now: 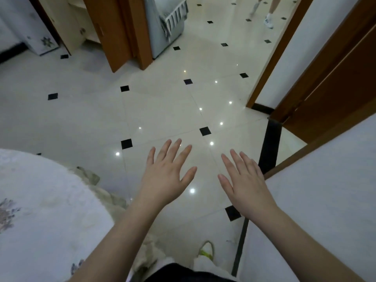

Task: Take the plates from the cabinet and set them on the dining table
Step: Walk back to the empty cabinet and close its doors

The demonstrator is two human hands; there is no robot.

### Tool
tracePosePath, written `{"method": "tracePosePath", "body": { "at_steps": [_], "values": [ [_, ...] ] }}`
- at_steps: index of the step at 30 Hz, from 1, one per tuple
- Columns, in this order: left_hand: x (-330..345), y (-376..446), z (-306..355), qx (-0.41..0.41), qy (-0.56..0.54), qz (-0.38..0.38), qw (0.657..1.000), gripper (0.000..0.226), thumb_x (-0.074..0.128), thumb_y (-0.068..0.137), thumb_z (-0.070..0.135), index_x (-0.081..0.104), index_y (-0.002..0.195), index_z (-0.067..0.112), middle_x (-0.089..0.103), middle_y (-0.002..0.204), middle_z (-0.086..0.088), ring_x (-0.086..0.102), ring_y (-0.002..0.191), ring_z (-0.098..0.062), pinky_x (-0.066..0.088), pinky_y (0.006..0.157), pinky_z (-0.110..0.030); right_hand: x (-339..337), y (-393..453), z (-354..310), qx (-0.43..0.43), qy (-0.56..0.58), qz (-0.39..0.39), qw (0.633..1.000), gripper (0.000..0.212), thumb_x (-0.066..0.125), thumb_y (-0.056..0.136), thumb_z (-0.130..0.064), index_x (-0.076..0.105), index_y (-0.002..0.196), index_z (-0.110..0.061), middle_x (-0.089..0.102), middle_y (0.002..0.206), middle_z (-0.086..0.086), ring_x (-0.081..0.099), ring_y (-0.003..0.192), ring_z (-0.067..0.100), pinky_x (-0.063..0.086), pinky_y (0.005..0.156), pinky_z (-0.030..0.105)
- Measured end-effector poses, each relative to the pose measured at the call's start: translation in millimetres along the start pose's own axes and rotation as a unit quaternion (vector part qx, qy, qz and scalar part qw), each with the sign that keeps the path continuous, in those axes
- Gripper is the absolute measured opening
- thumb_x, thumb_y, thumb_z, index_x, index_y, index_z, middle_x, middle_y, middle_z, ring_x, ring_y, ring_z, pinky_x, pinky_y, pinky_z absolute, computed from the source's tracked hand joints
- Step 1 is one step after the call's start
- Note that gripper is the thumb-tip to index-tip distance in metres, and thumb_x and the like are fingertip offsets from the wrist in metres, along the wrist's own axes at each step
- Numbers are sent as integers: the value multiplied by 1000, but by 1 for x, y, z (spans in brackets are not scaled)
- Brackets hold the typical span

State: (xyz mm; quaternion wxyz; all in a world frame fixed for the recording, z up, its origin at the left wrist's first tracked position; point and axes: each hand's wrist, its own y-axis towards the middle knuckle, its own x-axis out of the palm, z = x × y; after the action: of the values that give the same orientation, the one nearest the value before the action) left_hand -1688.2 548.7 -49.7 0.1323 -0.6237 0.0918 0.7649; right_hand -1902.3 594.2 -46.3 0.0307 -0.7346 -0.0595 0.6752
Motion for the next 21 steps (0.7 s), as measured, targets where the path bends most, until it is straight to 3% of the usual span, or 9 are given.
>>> {"method": "tracePosePath", "body": {
  "at_steps": [10, 15, 21],
  "values": [
    [-4, 87, -54, -90, -2, -11, 996, 72, 2, 85, 67, 8, 152, 41, 2, 162, 10, -4, 149, -14, -4, 119, -44, -18, 142, 1, -82, 15, -9, 997, 72, -6, 87, -60, -1, 152, -30, -2, 162, -2, -6, 148, 18, -12, 114, 32],
    [-9, 144, -113, -131, -14, 18, 991, 69, 9, 88, 66, 18, 151, 38, 13, 162, 8, 5, 149, -16, 3, 120, -46, -27, 241, -35, -121, 10, 1, 993, 73, -3, 87, -59, 7, 153, -29, 5, 162, -2, -1, 148, 20, -8, 116, 33],
    [-47, 211, -194, -155, 0, 26, 988, 70, 6, 87, 65, 13, 152, 39, 10, 162, 8, 3, 149, -16, 1, 119, -45, -49, 346, -98, -172, 14, 7, 985, 71, 4, 90, -58, 19, 152, -26, 16, 160, 0, 8, 148, 23, 1, 118, 37]
  ]
}}
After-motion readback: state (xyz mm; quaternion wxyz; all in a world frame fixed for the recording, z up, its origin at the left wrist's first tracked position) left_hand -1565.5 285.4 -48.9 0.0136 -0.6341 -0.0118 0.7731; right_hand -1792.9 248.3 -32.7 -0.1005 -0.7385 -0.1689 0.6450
